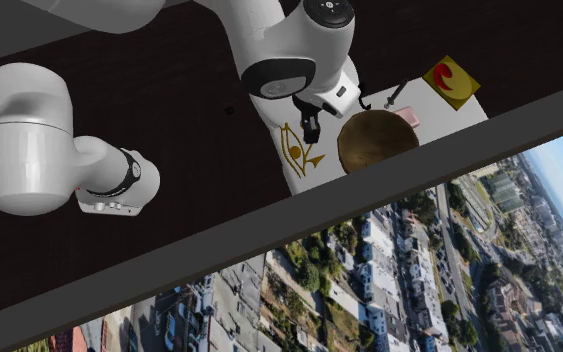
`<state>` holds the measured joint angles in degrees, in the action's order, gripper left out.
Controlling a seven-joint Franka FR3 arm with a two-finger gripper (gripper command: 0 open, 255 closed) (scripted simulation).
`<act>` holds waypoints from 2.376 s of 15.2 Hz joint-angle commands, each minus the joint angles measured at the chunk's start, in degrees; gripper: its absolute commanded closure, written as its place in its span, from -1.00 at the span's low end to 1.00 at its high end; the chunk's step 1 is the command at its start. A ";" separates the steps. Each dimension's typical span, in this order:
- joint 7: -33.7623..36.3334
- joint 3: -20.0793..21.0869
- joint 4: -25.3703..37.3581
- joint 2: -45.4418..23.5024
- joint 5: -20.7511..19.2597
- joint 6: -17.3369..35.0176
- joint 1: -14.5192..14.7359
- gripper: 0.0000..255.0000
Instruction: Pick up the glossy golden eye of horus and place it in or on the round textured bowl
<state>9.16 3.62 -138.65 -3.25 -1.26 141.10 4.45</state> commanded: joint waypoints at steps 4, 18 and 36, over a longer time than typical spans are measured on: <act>0.06 -0.01 -0.05 -0.57 -0.07 0.65 0.01 -1.00; -0.01 -0.01 0.10 0.08 0.01 -0.13 0.02 1.00; -0.84 -0.02 4.97 9.58 1.02 -14.48 0.05 1.00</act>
<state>8.31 3.57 -133.93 5.84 -0.29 127.39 4.47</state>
